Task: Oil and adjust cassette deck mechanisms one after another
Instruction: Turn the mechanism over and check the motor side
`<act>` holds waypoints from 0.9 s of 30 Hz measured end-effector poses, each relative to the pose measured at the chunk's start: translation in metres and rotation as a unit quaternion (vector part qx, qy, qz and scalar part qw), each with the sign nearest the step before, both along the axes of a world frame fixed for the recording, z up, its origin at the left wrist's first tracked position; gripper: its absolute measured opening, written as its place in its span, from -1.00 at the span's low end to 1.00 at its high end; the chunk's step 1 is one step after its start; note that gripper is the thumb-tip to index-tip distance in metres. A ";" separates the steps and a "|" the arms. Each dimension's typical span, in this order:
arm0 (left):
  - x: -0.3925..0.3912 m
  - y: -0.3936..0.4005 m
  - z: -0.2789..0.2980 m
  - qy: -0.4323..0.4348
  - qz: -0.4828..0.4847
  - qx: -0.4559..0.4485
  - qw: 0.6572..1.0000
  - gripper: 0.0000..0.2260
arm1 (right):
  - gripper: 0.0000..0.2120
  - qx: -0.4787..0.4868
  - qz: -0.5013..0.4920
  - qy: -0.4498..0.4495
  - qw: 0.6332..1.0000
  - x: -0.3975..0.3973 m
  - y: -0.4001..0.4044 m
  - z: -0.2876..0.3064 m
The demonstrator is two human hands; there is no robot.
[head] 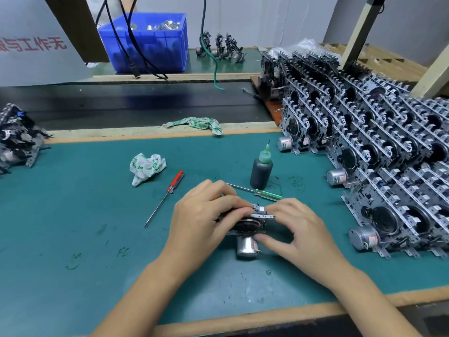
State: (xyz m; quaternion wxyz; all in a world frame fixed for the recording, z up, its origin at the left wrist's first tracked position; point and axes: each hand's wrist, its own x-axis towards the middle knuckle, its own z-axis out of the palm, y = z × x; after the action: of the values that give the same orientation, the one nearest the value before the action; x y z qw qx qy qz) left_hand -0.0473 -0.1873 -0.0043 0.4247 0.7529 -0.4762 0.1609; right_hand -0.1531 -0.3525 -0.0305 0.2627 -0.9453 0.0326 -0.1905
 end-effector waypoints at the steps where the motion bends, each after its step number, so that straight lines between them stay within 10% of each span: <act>1: 0.000 0.000 0.000 0.000 0.001 0.001 1.000 -0.80 | -0.65 -0.025 -0.001 -0.007 1.000 -0.002 0.001 0.000; 10: -0.001 0.001 0.001 -0.002 0.002 0.002 1.000 -0.79 | -0.63 -0.031 -0.002 -0.007 0.999 -0.003 -0.001 0.000; 27: -0.002 0.002 0.003 0.007 0.000 0.008 1.000 -0.79 | -0.66 0.399 0.058 0.008 0.915 0.017 0.014 0.001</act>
State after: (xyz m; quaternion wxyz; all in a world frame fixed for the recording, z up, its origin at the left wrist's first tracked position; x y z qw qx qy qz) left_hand -0.0495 -0.1850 -0.0013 0.4220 0.7575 -0.4744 0.1515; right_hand -0.1357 -0.3388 -0.0294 0.6284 -0.7636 0.0529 -0.1387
